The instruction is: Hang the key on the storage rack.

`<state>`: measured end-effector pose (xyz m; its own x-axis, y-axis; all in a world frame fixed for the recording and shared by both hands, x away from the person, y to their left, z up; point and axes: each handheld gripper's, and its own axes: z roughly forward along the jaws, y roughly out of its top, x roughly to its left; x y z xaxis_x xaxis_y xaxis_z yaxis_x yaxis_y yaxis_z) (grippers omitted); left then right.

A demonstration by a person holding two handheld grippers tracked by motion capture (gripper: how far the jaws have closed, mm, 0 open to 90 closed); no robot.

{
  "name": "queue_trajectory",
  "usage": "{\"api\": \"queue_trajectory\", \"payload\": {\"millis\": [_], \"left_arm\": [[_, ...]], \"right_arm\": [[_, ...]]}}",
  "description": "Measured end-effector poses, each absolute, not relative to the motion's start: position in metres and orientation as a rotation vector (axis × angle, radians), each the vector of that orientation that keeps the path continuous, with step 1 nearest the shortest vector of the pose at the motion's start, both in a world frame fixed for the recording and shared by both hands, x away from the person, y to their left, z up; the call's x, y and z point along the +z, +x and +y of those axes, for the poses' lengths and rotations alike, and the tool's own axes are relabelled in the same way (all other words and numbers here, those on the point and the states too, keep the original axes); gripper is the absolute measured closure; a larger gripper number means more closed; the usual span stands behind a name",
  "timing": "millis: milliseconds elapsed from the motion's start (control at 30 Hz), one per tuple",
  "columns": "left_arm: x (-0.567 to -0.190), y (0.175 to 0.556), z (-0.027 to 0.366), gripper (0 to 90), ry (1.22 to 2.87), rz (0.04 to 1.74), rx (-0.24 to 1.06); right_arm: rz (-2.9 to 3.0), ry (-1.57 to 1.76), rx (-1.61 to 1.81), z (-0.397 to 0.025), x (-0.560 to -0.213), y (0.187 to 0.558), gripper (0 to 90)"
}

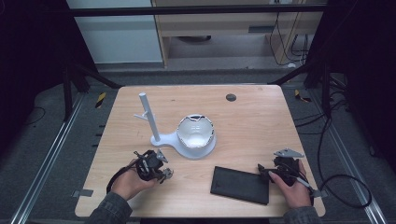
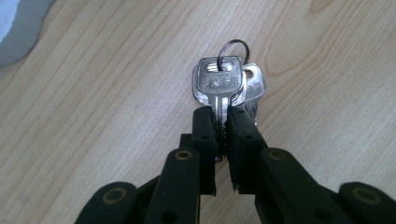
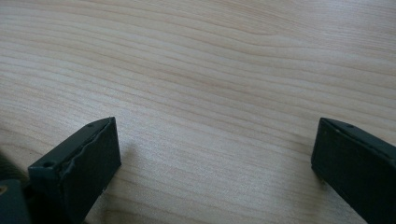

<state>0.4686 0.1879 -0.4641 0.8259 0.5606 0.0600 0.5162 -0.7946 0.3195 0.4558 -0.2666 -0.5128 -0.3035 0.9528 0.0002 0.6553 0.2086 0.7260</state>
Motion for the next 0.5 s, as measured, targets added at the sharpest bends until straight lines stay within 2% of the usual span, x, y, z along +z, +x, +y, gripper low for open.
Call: {"api": "queue_trajectory", "payload": {"millis": [500], "left_arm": [[-0.4633,0.4689,0.1889,82.3,2.706,0.847,0.186]], "right_arm": [[2.042,1.489,0.875,-0.266,-0.5127,0.455,1.4]]}}
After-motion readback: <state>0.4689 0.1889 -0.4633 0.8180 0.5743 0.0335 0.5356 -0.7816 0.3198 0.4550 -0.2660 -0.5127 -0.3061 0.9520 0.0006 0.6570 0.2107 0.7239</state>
